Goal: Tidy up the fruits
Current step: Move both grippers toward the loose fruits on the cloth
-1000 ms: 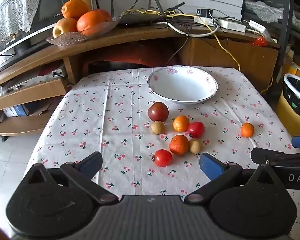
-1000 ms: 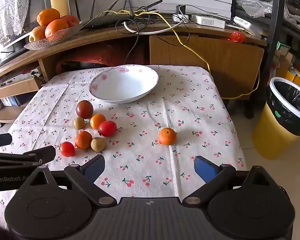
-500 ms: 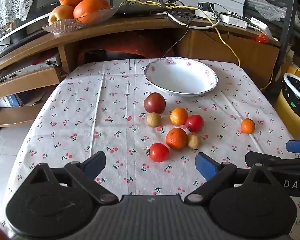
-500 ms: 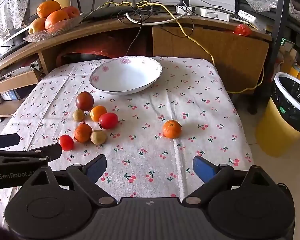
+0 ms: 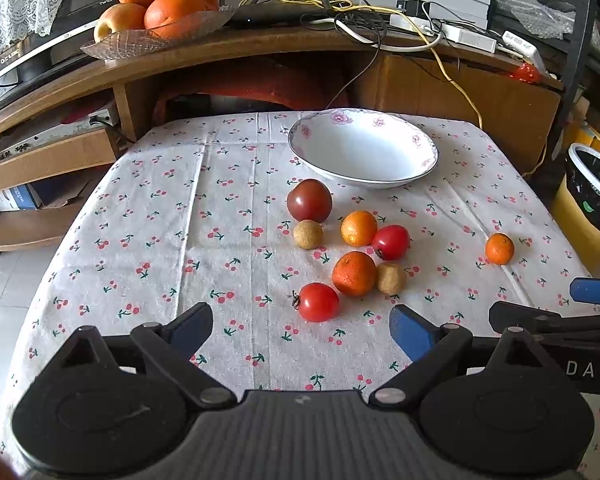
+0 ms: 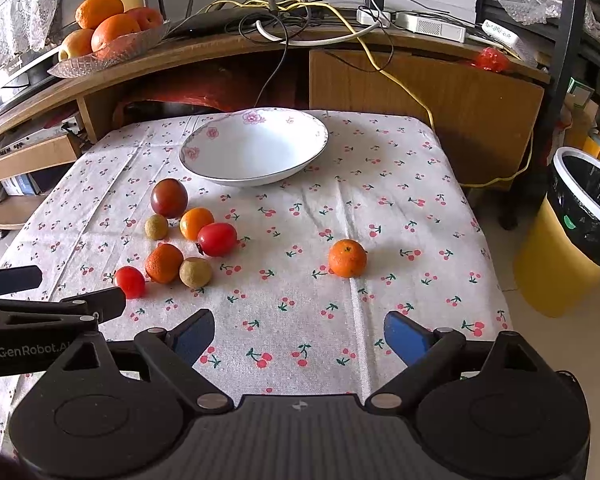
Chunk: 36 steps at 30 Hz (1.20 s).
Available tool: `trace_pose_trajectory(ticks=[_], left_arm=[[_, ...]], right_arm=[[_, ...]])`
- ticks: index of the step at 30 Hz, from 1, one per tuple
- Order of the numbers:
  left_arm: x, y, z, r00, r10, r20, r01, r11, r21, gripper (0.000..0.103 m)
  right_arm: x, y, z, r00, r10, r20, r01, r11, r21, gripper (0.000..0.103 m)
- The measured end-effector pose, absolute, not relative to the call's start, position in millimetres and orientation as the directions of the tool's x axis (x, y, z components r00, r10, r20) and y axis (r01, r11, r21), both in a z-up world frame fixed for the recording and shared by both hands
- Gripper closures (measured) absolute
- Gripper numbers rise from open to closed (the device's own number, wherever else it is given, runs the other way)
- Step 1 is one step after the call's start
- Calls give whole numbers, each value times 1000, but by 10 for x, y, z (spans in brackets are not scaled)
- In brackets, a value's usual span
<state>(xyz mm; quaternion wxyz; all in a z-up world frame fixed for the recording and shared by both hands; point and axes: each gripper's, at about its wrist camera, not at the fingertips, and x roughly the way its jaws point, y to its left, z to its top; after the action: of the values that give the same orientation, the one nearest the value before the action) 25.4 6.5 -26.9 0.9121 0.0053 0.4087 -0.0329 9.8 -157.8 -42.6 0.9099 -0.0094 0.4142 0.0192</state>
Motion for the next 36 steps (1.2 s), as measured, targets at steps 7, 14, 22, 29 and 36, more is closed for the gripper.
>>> trace_pose_trajectory(ticks=[7,14,22,29,36], left_arm=[[263,31,-285,669,-53,-741,82,997,2,2],[276,21,-325,668,-67,-741,110,994,9,2],[330,22,-394,657,-81,-749,138,990,13,2],[405,42,-468,643,-105,-759,160,987,-1,4],[491,29,-526,629,-130,-766,189,982,-12,11]], right_arm=[[112,-1597,-451,646,35,-762,-43,999,9,17],[117,-1608,-489,634,48,-772,-53,998,18,19],[142,-1568,-535,617,71,-783,-80,996,27,21],[198,-1562,-604,595,83,-799,-84,996,41,21],[254,-1555,-650,581,96,-808,-91,994,52,21]])
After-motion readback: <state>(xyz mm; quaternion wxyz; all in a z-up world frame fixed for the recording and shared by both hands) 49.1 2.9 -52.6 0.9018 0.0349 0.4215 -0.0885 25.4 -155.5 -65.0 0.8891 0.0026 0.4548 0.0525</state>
